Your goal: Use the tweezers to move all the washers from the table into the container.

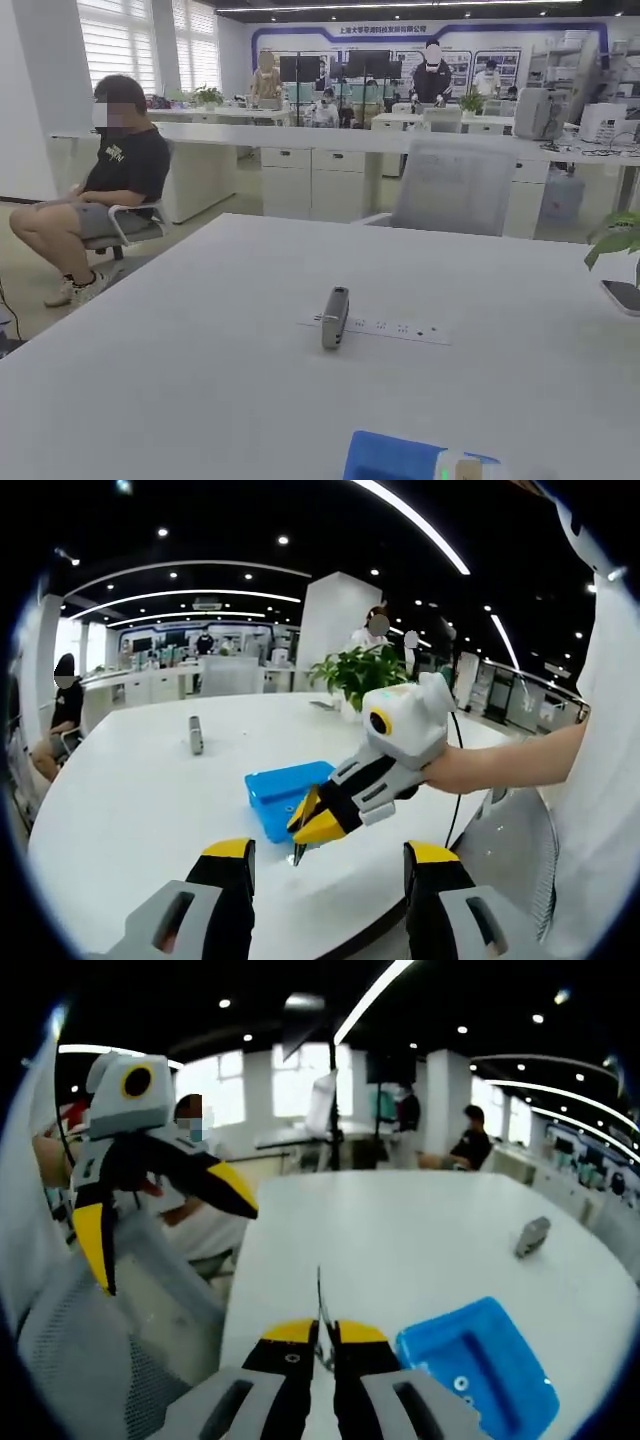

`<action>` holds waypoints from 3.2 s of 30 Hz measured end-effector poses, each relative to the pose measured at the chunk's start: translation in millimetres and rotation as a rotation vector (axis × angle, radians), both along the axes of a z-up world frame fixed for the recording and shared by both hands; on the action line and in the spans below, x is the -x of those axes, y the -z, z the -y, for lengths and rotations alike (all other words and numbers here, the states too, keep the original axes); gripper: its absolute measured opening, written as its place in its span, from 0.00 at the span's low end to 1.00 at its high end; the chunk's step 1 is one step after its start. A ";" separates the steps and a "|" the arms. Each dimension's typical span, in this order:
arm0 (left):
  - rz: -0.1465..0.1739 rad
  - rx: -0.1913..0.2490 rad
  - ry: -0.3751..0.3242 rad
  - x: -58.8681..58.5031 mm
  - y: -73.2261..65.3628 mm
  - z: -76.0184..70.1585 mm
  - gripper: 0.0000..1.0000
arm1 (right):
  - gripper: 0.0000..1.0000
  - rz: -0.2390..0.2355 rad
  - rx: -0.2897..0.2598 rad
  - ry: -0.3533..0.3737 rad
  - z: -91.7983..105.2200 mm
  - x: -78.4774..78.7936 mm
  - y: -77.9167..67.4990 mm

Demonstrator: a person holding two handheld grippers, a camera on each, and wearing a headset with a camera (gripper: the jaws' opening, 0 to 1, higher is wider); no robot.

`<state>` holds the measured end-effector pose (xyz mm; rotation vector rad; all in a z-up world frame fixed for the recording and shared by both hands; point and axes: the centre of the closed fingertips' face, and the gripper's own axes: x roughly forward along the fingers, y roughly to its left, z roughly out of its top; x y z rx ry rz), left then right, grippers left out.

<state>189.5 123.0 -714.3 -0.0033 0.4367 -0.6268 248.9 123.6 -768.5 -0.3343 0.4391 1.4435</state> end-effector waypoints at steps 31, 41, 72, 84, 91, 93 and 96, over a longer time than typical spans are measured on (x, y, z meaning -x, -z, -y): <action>0.001 -0.002 0.006 1.0 -1.8 0.7 0.59 | 0.03 -0.333 -0.236 0.395 37.6 -118.6 -14.0; -0.005 -0.003 0.003 0.9 -1.6 -1.2 0.58 | 0.03 -0.370 -0.165 0.438 33.7 -139.0 18.4; -0.024 0.027 0.018 -2.3 0.5 5.9 0.53 | 0.03 -0.325 -0.285 0.432 53.0 -104.3 -19.9; -0.035 0.048 0.089 -9.7 -3.2 19.7 0.44 | 0.03 -0.373 -0.321 0.380 69.0 -62.6 -31.8; -0.033 0.064 0.143 -14.0 -7.7 27.2 0.37 | 0.03 -0.383 -0.288 0.330 72.5 -38.8 -26.5; -0.035 0.055 0.163 -14.5 -7.5 29.2 0.35 | 0.03 -0.373 -0.261 0.299 72.4 -30.5 -23.1; -0.042 0.067 0.177 -18.9 -9.7 31.0 0.30 | 0.03 -0.356 -0.218 0.248 71.3 -17.7 -18.2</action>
